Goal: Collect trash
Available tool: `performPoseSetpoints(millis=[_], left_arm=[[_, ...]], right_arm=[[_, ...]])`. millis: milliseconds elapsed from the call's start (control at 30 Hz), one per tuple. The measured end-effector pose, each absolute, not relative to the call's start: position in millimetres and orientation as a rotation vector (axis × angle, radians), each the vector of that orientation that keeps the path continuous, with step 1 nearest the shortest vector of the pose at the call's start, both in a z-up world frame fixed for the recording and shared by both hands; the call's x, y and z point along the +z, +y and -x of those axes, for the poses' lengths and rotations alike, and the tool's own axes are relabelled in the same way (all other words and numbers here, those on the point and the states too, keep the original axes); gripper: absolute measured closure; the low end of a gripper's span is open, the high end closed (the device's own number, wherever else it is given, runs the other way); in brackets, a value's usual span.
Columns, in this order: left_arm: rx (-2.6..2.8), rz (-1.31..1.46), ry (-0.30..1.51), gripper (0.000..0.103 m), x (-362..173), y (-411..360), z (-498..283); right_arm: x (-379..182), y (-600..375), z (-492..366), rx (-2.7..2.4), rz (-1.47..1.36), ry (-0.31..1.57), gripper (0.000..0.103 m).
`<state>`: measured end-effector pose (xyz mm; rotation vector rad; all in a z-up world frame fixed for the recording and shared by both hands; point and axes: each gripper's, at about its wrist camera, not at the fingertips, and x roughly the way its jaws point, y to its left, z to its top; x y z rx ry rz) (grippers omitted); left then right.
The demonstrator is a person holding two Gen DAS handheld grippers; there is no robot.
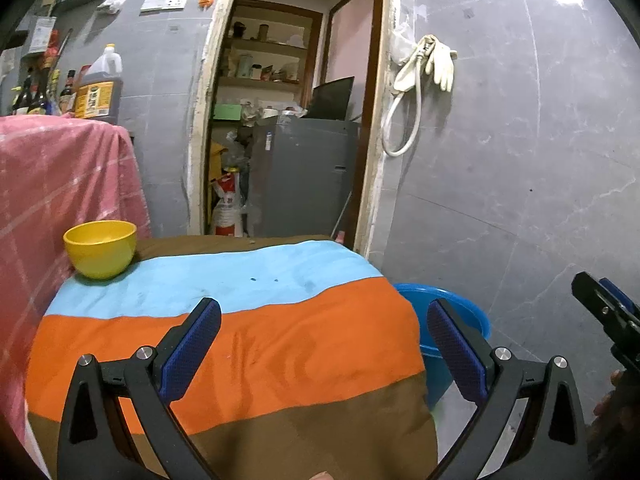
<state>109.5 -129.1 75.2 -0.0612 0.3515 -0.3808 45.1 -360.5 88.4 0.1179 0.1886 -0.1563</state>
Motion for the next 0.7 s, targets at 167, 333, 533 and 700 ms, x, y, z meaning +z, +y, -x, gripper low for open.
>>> performPoseSetpoints(millis=[167,333,533,700], left_arm=[[-0.348,0.066,0.335,0.002,74.9,-117.5,-97.4],[-0.312,0.057,0.314,0.002,69.1,-106.8,-80.9],[-0.276,0.051,0.276,0.002,62.2,-94.7,-64.2],[-0.251,0.03,0.247,0.002,55.2,-87.3,-53.8]], right_arm=[[88.4,-351.8,-33.2,-0.158,-0.104,0.174,0.0],[83.9,-342.6,-22.1,-0.159,-0.107,0.163,0.0],[73.8,-331.7,-9.7,-0.162,-0.12,0.148,0.0],[63.2,-319.0,-3.4,-0.166,-0.094,0.14,0.0]])
